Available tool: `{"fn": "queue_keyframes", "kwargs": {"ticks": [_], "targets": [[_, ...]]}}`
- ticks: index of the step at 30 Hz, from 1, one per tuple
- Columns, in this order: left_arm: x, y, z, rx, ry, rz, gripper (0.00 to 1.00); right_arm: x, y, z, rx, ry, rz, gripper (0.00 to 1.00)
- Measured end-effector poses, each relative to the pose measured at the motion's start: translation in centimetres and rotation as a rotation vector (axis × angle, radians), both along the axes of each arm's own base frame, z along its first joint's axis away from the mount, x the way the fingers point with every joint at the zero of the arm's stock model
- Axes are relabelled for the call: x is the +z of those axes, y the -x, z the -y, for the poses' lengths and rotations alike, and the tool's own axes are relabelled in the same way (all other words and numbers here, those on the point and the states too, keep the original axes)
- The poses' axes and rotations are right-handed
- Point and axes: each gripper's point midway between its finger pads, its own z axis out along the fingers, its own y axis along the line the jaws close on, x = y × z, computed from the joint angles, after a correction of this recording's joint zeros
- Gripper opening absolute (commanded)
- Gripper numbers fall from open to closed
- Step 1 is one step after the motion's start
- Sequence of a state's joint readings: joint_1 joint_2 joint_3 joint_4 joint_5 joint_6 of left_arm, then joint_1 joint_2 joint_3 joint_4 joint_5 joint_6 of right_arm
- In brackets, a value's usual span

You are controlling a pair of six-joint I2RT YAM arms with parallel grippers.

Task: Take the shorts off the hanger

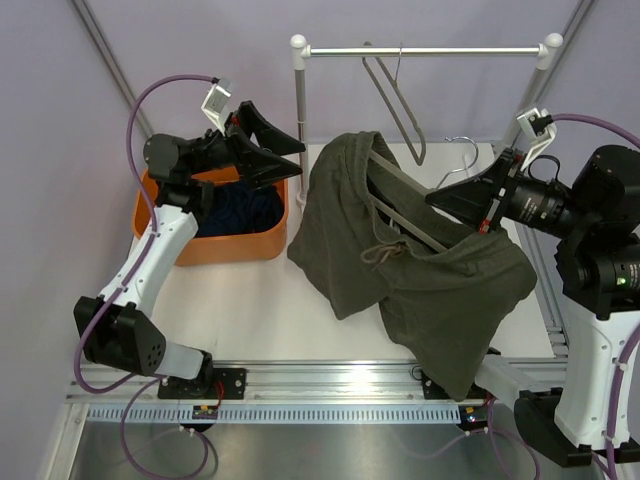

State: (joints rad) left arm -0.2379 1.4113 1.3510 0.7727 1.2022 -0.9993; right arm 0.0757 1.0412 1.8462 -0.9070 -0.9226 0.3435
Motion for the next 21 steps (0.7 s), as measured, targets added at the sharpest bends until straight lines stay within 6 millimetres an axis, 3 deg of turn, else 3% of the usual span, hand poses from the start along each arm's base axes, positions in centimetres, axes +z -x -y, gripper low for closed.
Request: {"fn": "queue_keyframes", "kwargs": {"ticks": [5, 12, 14, 16, 17, 21], "targets": [[-0.7, 1.3, 1.2, -0.067, -0.027, 0.033, 0.78, 1.5, 0.0, -0.3, 0.026, -0.023, 0.022, 0.00], [-2.4, 2.3, 4.0, -0.162, -0.048, 0.013, 0.74, 1.9, 0.1, -0.6, 0.046, -0.040, 0.024, 0.00], [-2.8, 2.3, 4.3, -0.173, -0.053, -0.003, 0.46, 1.9, 0.0, -0.6, 0.046, -0.041, 0.023, 0.00], [-2.9, 2.3, 4.5, -0.179, -0.053, -0.006, 0.05, 1.9, 0.0, -0.6, 0.045, -0.041, 0.023, 0.00], [-2.8, 2.4, 4.5, -0.179, -0.051, -0.005, 0.00, 1.8, -0.1, -0.6, 0.044, -0.040, 0.022, 0.00], [-2.1, 1.9, 4.0, -0.139, -0.024, 0.026, 0.00, 1.7, -0.3, -0.4, 0.033, -0.034, 0.025, 0.00]]}}
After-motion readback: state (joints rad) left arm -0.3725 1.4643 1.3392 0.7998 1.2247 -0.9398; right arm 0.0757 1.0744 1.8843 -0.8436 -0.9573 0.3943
